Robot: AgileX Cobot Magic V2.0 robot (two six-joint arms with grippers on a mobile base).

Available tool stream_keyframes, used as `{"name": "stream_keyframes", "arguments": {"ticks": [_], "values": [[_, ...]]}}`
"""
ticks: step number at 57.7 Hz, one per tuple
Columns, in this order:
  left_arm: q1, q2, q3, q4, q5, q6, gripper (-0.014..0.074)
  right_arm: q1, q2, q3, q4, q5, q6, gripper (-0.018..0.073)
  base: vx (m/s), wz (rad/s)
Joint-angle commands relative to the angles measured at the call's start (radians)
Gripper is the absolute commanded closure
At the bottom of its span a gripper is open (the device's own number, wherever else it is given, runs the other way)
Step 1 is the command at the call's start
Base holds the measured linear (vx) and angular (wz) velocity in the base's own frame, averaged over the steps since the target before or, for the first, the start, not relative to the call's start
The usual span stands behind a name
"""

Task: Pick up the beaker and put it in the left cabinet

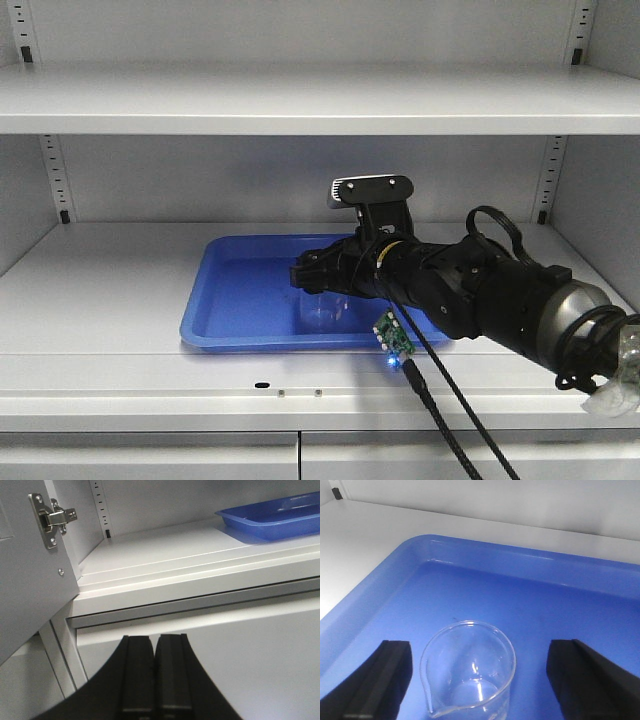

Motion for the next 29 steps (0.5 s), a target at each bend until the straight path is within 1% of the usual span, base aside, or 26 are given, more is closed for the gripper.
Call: {"name": "stream_keyframes", "arguments": {"ticks": [1,4,10,18,24,29], "values": [[-0.002,-0.01,-0.018,-0.005,-0.082,-0.002,0.0603,-0.007,-0.072,-0.035,-0.005,-0.055,-0.015,-0.0028,0.0,0.0],[-0.002,-0.01,-0.018,-0.005,-0.082,-0.002,0.0603,-0.007,-0.08,-0.035,0.02,-0.036,-0.015,-0.0022,0.0,0.0],[-0.002,-0.01,-0.018,-0.005,-0.082,-0.002,0.0603,-0.015,-0.102,-0.034,0.11,0.031,-0.018,-0.0002,0.0,0.0],[-0.002,-0.01,-0.018,-0.005,-0.082,-0.002,0.0603,-0.019,-0.165,-0.018,0.113,0.082,-0.021,0.0031,0.0,0.0],[-0.002,-0.01,-0.018,-0.005,-0.082,-0.002,0.0603,-0.026,-0.245,0.074,0.119,0.078,-0.04,0.0064,0.0,0.0],[-0.002,-0.01,-0.018,-0.005,-0.082,-0.002,0.0603,-0.046,-0.32,0.196,0.143,0.066,-0.041,0.0099,0.0,0.0]]}}
